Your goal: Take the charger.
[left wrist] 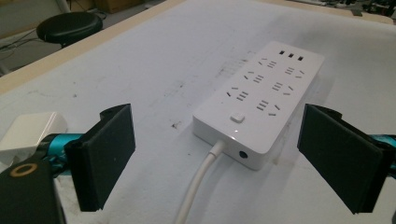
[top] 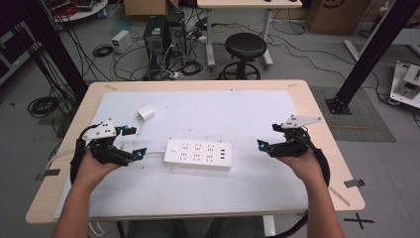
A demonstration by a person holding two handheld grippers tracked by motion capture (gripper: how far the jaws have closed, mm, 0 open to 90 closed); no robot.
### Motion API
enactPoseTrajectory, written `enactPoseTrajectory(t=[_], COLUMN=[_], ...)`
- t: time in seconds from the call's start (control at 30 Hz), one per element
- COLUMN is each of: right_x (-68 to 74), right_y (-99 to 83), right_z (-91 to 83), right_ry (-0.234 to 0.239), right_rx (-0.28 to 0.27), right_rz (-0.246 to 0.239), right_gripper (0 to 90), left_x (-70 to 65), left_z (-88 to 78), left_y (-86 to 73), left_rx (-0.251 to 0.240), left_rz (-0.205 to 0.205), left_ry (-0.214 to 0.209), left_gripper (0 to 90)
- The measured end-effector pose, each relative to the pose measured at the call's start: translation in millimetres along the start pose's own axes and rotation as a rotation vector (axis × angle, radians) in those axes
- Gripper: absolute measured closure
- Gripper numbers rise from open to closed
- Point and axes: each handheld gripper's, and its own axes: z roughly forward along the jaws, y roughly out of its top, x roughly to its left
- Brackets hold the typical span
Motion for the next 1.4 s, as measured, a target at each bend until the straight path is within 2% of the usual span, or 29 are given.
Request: enactPoseTrajectory(t=[0.23, 0.3, 0.37, 0.43, 0.47, 0.53, 0.57, 0.6, 0.63, 0.73, 0.77, 0.87, 0.9, 1.0, 1.07, 1.2, 1.23, 1.3, 1.4], right_x=[2.5, 2.3, 1.6, 1.7, 1.2, -0.1, -0.7, -0.7, -0.6, -0.4, 0.1, 0.8, 0.8, 2.8, 3.8, 5.5, 5.9, 7.8, 8.8], right_y=[0.5, 0.7, 0.8, 1.2, 1.5, 2.3, 2.3, 2.3, 2.3, 2.5, 2.5, 2.5, 2.5, 2.9, 3.1, 4.1, 4.9, 5.5, 6.4], right_z=[-3.6, -3.4, -2.6, -1.7, -1.2, -0.3, 0.0, 0.0, 0.2, 0.2, 0.4, 0.4, 0.4, 1.1, 1.3, 1.9, 2.8, 3.3, 3.9], right_ry=[-0.001, -0.001, 0.004, 0.001, 0.001, -0.006, -0.007, -0.007, -0.010, -0.012, -0.011, -0.010, -0.010, -0.012, -0.014, -0.012, -0.012, -0.012, -0.010], right_rx=[-0.011, -0.011, -0.013, -0.007, -0.005, -0.008, -0.010, -0.010, -0.010, -0.010, -0.009, -0.005, -0.005, -0.001, -0.001, 0.000, -0.001, 0.006, 0.007], right_rz=[-0.005, 0.006, -0.003, 0.003, 0.001, 0.002, 0.001, 0.001, 0.002, 0.005, 0.001, 0.004, 0.004, -0.006, -0.002, -0.003, -0.016, -0.006, -0.013], right_gripper=[15.8, 15.8, 15.8, 15.8, 15.8, 15.8, 15.8, 15.8, 15.8, 15.8, 15.8, 15.7, 15.7, 15.8, 15.8, 15.8, 15.8, 15.8, 15.8], left_x=[-1.0, 3.1, 9.6, 12.4, 21.9, 26.7, 37.0, 37.0, 47.1, 54.0, 65.8, 65.8, 76.3, 86.8, 95.7, 104.1, 116.8, 126.0, 135.3], left_z=[1.3, -0.6, -1.5, -1.3, 0.6, 2.4, 5.2, 5.2, 6.6, 8.3, 12.4, 12.4, 20.8, 29.8, 35.9, 42.1, 52.5, 58.3, 68.0], left_y=[4.1, 6.2, 10.2, 11.8, 15.7, 17.5, 21.0, 21.0, 22.4, 24.9, 31.4, 31.4, 38.8, 42.6, 42.4, 41.2, 36.6, 30.4, 20.3], left_rx=[-0.005, -0.010, 0.000, 0.001, -0.013, 0.000, 0.014, 0.014, 0.010, 0.036, 0.042, 0.042, 0.084, 0.129, 0.122, 0.153, 0.164, 0.163, 0.206], left_rz=[0.001, -0.003, -0.004, -0.001, -0.004, -0.006, -0.009, -0.009, -0.033, -0.038, -0.044, -0.044, -0.034, -0.031, -0.057, -0.065, -0.092, -0.116, -0.137], left_ry=[0.000, 0.010, 0.033, 0.035, 0.052, 0.065, 0.084, 0.084, 0.092, 0.108, 0.110, 0.110, 0.123, 0.133, 0.127, 0.140, 0.154, 0.151, 0.161], left_gripper=[11.3, 11.3, 11.3, 11.3, 11.3, 11.3, 11.3, 11.4, 11.4, 11.3, 11.3, 11.4, 11.4, 11.3, 11.3, 11.4, 11.4, 11.4, 11.4])
